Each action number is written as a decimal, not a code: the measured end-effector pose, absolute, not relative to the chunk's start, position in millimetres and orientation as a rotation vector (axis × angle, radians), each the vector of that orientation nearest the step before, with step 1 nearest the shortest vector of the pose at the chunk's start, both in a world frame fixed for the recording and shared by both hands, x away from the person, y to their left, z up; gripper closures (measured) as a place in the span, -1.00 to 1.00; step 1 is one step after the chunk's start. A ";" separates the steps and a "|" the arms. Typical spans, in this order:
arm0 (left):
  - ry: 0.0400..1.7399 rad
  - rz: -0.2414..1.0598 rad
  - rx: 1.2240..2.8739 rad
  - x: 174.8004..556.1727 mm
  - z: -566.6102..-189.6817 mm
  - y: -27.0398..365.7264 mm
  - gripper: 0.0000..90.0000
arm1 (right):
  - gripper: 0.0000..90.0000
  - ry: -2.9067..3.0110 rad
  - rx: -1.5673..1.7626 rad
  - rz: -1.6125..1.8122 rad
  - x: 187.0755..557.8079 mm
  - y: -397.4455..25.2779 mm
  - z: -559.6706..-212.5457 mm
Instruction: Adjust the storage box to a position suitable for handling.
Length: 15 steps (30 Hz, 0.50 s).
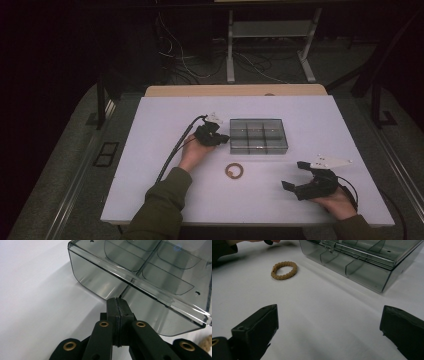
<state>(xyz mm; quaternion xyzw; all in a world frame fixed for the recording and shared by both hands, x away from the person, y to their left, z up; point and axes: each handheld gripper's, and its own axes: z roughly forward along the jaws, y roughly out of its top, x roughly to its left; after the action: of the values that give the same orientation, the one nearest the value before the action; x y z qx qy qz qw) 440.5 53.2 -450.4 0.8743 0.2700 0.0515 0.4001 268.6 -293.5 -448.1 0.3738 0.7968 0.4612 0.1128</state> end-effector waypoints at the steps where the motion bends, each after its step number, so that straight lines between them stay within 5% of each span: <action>1: 0.677 0.128 2.212 441.1 -450.6 51.6 0.98 | -0.97 2.337 1.097 1.354 268.6 -293.5 -448.1; 15: 0.646 0.106 2.202 440.7 -450.9 24.6 0.98 | -0.97 2.338 1.097 1.357 269.3 -294.0 -448.3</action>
<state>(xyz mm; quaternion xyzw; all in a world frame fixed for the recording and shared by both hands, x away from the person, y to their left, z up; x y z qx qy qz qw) 440.7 24.6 -450.9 0.8743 0.2566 0.0422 0.4099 269.3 -294.0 -448.3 0.3736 0.7964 0.4622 0.1119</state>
